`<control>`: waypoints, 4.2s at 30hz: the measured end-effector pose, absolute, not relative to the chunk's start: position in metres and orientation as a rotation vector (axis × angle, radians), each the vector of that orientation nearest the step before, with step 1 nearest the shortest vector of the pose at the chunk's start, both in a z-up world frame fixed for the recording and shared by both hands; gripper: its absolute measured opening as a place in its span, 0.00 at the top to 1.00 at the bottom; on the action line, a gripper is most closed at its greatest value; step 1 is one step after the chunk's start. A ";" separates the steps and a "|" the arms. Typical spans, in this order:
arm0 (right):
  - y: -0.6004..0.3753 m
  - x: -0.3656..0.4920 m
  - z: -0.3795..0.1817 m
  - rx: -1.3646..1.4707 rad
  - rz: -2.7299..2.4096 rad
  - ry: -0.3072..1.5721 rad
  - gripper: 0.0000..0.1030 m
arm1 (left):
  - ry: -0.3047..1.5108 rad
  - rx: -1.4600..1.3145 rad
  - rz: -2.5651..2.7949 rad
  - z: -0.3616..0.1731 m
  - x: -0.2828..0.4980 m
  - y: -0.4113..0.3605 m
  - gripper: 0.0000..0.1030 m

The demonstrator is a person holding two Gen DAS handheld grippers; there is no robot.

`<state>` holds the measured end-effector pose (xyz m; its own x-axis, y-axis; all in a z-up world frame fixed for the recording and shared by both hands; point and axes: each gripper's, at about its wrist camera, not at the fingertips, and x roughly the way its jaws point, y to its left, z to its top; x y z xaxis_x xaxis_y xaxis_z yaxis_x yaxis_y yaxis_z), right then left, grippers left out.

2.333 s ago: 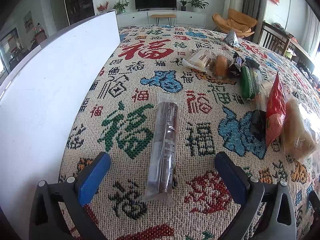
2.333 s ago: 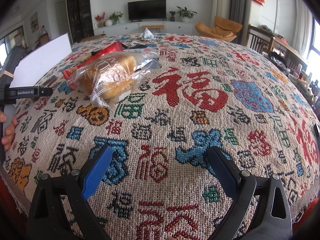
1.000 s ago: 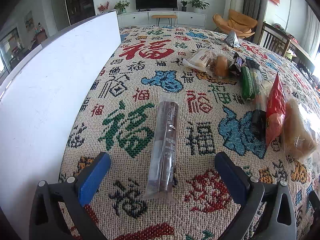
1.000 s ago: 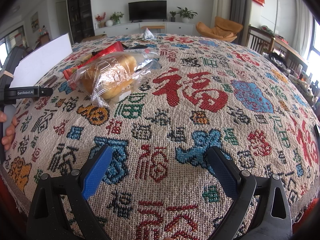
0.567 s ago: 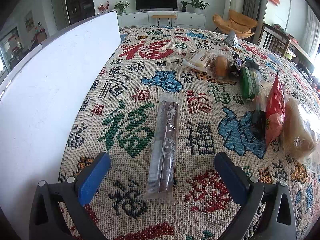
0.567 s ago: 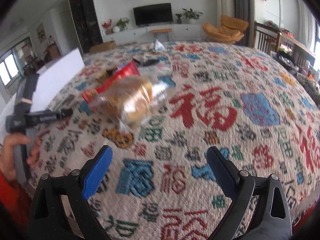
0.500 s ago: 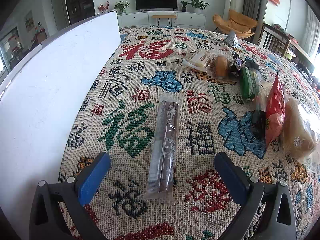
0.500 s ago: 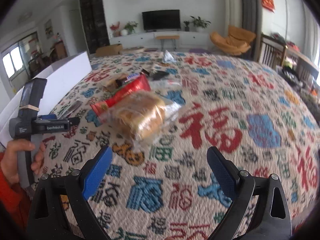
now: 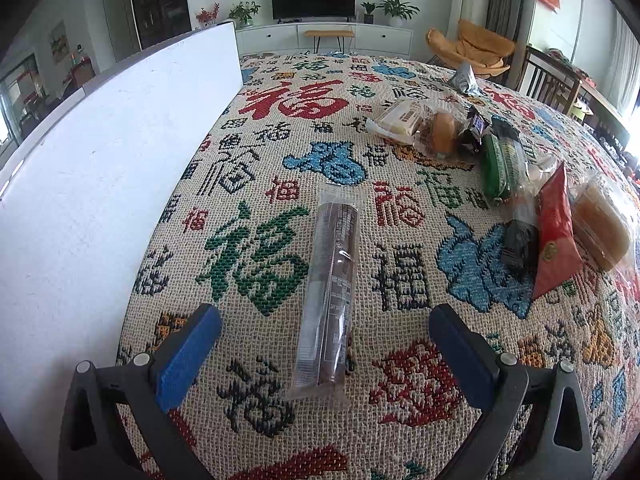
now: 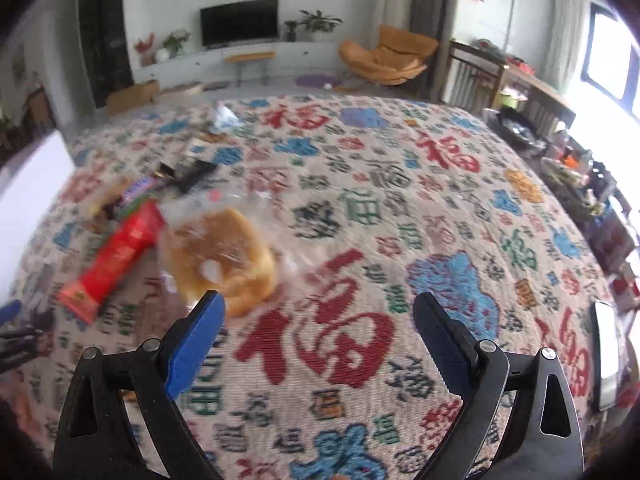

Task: Organize snacks
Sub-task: 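Grasp the red snack packet with the right gripper and lift it, then carry the red packet over the white box and open the right gripper, then bring the right gripper back over the wrapped square bread bun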

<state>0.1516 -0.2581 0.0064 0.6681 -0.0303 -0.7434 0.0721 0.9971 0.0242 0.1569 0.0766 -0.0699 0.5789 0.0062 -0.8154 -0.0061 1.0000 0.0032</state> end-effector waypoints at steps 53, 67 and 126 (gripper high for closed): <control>0.052 0.162 0.111 0.266 0.925 0.926 0.32 | 0.771 -0.284 0.374 0.069 0.022 0.330 0.13; -0.189 0.155 -0.038 0.045 0.327 1.043 0.32 | 0.790 -0.091 -0.154 0.064 0.075 0.114 0.04; -0.300 0.164 -0.071 -0.199 0.418 0.896 0.10 | 0.946 0.031 -0.070 -0.070 0.161 0.063 0.00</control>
